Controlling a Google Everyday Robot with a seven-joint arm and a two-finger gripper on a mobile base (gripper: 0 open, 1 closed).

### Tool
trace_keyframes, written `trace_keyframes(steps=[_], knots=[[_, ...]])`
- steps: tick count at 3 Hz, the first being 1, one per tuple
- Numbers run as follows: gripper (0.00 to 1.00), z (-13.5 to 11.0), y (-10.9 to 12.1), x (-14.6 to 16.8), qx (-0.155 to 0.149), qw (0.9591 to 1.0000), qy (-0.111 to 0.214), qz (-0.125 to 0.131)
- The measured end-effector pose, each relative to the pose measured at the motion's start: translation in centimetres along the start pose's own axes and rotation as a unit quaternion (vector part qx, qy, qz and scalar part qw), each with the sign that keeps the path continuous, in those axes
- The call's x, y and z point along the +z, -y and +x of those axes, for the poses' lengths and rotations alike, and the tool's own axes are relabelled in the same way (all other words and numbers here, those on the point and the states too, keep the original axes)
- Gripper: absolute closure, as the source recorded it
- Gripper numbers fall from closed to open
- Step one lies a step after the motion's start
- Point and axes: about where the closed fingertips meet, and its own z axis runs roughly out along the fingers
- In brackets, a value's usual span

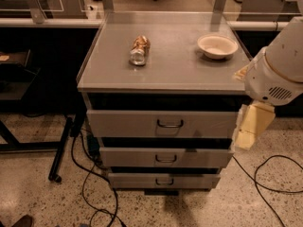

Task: Open bottom drawer

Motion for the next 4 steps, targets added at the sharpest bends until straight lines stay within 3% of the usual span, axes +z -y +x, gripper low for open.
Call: trace_keyframes(steps=[1,2,4], knots=[[0.0,0.1,-0.1,-0.6,-0.002,1.0,0.001,0.007],[0.0,0.2,-1.5,1.5,-0.01,0.9999,-0.003,0.002],[0.0,0.7,-5.2,13.5,-0.029,0.9977,-0.022,-0.056]])
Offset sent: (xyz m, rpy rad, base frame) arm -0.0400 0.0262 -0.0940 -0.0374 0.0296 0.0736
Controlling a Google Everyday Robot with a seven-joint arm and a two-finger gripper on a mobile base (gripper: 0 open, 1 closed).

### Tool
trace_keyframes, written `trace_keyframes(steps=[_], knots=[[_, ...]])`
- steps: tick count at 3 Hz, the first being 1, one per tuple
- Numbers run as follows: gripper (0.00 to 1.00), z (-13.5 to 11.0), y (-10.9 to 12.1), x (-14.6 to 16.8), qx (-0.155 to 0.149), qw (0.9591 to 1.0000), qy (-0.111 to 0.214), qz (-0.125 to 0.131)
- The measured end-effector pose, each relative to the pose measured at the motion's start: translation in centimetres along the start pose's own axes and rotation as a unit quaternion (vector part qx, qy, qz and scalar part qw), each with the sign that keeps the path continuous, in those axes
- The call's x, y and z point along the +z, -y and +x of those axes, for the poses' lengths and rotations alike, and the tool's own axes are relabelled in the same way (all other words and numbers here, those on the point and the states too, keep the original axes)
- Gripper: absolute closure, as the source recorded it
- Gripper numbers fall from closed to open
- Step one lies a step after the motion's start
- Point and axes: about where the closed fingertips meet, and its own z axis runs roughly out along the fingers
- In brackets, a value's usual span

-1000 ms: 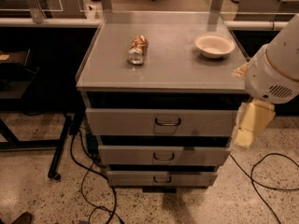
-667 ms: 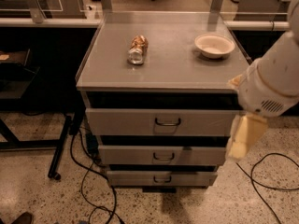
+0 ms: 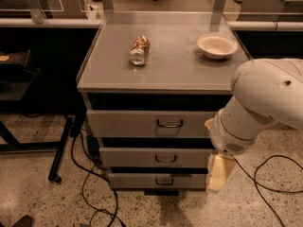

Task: Open bottom drawer

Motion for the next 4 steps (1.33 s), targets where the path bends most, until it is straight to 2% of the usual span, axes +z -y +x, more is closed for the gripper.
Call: trace_keyframes(steps=[1,2,3,4], knots=[[0.0,0.0,0.0,0.0,0.0,1.0,0.0,0.0],[0.0,0.2,-1.5,4.8,0.019,0.9992,0.002,-0.034],[0.0,0.9,-2.7,11.8,0.054,0.996,0.011,-0.071],[0.0,1.1,-2.7,16.5,0.071,0.993,0.018,-0.093]])
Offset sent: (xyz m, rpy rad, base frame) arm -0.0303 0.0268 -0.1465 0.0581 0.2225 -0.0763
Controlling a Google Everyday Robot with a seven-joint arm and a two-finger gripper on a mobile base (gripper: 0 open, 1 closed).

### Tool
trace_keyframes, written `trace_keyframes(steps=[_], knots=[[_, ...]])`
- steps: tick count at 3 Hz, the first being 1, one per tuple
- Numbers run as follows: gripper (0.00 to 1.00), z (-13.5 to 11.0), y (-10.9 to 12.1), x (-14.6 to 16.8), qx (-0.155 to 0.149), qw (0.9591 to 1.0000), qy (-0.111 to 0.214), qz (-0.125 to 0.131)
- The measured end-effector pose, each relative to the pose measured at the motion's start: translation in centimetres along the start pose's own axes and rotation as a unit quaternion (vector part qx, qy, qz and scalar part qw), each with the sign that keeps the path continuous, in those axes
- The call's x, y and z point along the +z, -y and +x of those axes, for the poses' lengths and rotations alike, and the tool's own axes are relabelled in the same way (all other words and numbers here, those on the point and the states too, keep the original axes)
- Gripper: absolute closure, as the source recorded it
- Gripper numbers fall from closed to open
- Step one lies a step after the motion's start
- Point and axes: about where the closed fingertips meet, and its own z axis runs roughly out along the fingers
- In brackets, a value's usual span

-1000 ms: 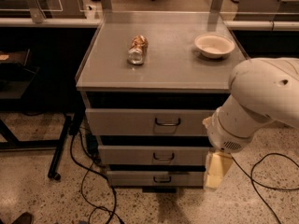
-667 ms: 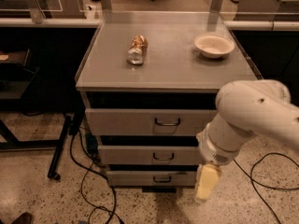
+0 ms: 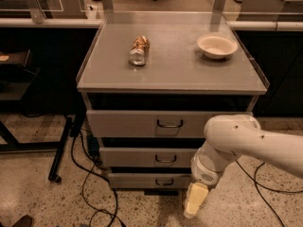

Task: Open bottom drawer

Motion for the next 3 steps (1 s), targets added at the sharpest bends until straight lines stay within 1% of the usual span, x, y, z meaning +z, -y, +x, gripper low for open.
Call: trace_keyframes(steps=[2,3], knots=[[0.0,0.2,-0.4,1.7,0.002,0.9998,0.009,-0.016],[0.0,0.3,-0.6,5.4,0.008,0.9993,0.006,-0.037]])
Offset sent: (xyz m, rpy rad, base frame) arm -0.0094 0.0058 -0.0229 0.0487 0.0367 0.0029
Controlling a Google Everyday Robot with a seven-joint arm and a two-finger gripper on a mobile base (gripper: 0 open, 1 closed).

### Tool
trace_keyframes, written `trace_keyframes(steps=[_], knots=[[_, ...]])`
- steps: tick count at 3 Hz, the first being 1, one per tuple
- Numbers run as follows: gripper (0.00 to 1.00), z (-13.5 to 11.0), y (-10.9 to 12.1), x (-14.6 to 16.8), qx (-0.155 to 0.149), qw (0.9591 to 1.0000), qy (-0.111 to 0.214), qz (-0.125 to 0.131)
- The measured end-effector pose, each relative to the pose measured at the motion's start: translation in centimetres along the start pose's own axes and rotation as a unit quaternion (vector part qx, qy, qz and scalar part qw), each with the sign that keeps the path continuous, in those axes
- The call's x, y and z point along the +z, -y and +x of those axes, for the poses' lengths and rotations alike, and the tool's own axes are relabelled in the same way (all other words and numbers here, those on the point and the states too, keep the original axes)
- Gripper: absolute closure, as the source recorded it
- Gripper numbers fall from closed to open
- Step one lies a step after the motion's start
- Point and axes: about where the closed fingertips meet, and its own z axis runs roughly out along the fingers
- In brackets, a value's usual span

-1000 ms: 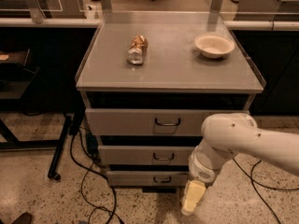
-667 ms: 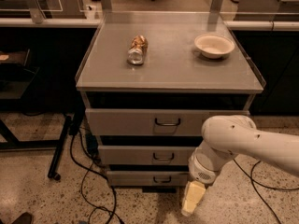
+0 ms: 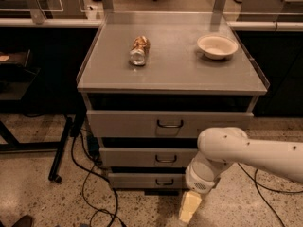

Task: Open bottom drawer

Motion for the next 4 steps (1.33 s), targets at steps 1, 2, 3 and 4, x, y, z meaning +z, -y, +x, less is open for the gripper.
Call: trace_keyframes(steps=[1,2,3,4], knots=[[0.0,0.5,0.5,8.2,0.017,0.9981,0.004,-0.059],[0.0,0.5,0.4,8.3,0.017,0.9981,0.004,-0.059],[0.0,2.2,0.9,9.4,0.042,0.9982,0.017,-0.04],[0.0,5.9,4.1,14.8,0.093,0.9943,0.046,-0.025]])
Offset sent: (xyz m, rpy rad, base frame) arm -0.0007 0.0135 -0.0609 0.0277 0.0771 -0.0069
